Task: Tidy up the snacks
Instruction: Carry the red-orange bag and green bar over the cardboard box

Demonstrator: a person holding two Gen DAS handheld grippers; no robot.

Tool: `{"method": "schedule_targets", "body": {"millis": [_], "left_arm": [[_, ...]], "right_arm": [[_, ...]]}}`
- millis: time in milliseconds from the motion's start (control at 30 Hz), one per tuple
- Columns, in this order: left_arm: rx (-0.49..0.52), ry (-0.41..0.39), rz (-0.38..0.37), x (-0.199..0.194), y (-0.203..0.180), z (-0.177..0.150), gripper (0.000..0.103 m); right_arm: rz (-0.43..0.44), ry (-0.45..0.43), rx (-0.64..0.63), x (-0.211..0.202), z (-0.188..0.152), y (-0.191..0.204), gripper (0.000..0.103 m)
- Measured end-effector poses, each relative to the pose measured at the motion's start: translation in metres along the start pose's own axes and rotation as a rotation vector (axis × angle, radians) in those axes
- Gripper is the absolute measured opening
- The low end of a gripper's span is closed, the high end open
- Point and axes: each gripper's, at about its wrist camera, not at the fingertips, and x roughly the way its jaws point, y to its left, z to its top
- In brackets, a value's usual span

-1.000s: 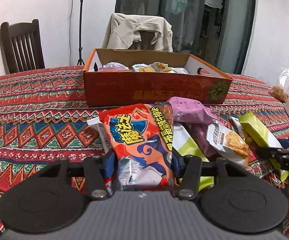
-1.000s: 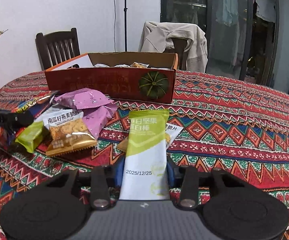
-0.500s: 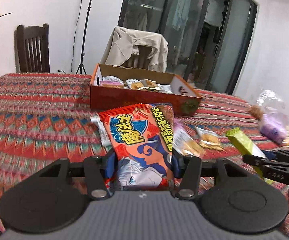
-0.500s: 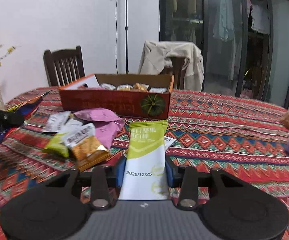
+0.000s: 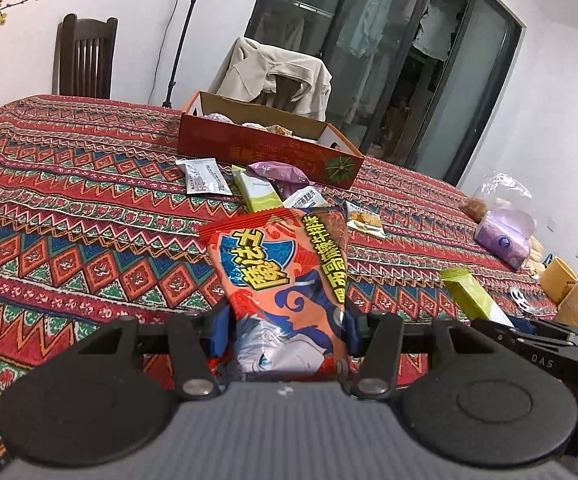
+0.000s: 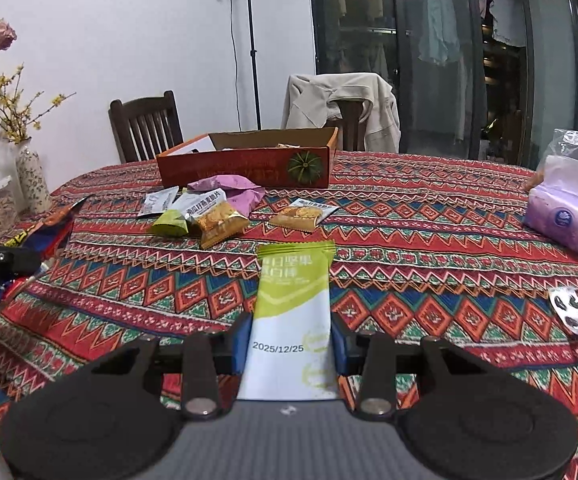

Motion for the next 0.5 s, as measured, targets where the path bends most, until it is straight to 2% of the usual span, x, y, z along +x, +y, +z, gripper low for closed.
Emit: {"method": "schedule_targets", "body": {"millis": [300, 367, 500], "left_arm": [[0.020, -0.007, 0.017, 0.003, -0.010, 0.008, 0.053], [0.029, -0.010, -0.001, 0.009, -0.012, 0.018, 0.053], [0.055, -0.034, -0.079, 0.026, -0.015, 0.064, 0.053]], "right_arm": [[0.054, -0.016, 0.048, -0.005, -0.004, -0.008, 0.039], [0.066, -0.024, 0.049, -0.002, 0.000, -0.009, 0.039], [0.124, -0.046, 0.067, 0.007, 0.024, -0.016, 0.039]]}}
